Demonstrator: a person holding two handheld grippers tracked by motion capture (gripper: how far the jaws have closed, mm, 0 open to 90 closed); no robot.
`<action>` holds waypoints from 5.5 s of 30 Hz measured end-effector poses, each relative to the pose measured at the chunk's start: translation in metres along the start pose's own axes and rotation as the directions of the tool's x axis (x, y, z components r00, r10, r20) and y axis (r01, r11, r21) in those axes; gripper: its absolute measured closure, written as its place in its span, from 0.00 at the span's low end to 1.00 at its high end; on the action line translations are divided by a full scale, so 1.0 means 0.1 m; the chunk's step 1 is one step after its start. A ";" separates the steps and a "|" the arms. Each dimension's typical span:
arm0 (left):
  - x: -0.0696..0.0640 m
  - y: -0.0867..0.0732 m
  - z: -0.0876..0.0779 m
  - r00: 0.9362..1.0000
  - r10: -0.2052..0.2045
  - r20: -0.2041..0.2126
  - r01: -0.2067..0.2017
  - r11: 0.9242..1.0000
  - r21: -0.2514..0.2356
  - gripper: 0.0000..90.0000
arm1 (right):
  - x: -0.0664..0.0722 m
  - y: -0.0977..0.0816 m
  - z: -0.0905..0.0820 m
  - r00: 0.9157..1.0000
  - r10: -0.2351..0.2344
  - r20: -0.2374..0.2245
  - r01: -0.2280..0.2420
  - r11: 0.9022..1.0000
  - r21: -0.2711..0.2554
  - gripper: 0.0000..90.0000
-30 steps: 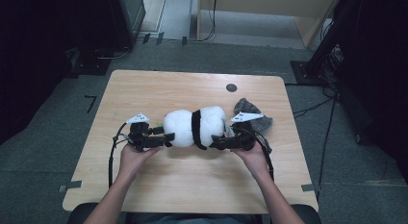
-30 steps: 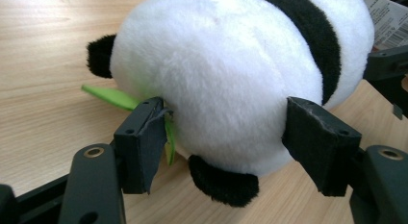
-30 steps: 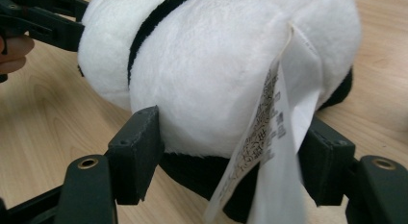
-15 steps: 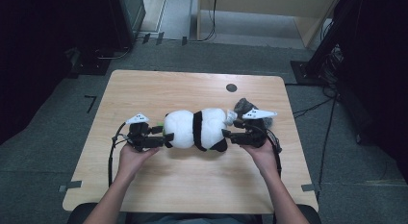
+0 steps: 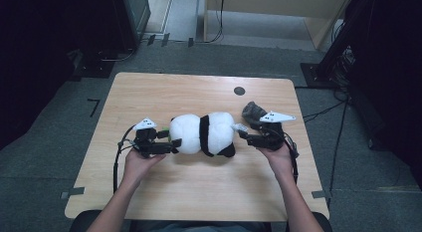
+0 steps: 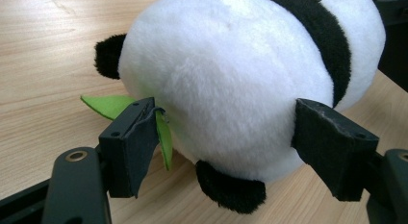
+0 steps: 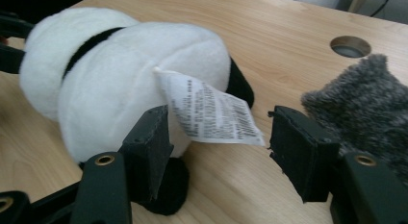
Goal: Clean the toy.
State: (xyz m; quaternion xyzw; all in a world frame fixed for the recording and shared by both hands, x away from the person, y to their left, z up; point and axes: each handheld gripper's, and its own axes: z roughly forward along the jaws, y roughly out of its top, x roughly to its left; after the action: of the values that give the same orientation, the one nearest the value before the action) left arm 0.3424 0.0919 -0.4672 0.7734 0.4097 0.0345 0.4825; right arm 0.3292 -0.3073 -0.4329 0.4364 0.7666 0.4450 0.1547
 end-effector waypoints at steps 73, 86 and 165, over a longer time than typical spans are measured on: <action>0.00 -0.08 0.02 0.999 0.041 0.000 -0.041 0.999 -0.027 0.26 | -1.17 -0.49 0.47 0.964 0.181 0.197 -0.187 0.982 0.013 0.82; -0.01 -0.08 0.02 0.999 0.047 -0.006 -0.047 0.998 -0.034 0.26 | -1.10 -0.25 0.29 0.959 0.204 0.199 -0.216 0.976 0.041 0.84; -0.23 -0.09 0.20 0.993 0.085 -0.079 -0.089 0.995 -0.047 0.38 | 0.57 1.20 0.92 0.969 -0.201 -0.144 0.218 0.970 0.108 0.82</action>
State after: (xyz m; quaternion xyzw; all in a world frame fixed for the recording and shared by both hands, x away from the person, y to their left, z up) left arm 0.3309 0.0644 -0.4767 0.7762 0.3929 0.0959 0.4838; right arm 0.4182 -0.1836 -0.3771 0.3313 0.8429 0.4058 0.1228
